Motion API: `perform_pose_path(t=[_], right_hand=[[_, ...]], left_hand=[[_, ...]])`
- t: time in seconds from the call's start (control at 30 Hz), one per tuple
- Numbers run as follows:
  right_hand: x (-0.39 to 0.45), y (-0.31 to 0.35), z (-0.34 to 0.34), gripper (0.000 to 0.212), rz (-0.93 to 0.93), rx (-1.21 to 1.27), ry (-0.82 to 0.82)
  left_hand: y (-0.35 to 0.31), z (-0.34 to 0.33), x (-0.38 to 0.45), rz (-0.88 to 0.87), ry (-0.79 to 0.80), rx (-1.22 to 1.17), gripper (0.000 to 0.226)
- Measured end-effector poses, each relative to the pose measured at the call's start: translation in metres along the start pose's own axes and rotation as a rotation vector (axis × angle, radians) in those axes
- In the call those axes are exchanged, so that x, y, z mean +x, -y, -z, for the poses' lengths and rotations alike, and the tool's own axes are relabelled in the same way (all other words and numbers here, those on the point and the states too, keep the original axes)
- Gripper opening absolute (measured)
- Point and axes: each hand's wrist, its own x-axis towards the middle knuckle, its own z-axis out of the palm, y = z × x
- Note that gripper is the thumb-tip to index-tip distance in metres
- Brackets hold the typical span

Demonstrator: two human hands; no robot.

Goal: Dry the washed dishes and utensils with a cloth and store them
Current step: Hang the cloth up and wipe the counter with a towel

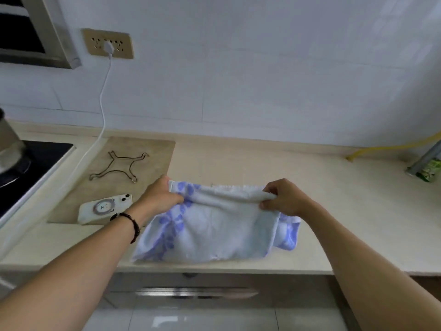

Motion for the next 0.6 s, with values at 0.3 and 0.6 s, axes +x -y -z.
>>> perform_pose_path(t=[0.3, 0.6], right_hand=[[0.049, -0.033, -0.159, 0.084, -0.106, -0.418, 0.081], [0.176, -0.049, -0.188, 0.097, 0.014, -0.451, -0.06]], left_hand=[[0.067, -0.119, 0.017, -0.296, 0.224, 0.751, 0.066], [0.098, -0.141, 0.141, -0.344, 0.036, 0.698, 0.088]])
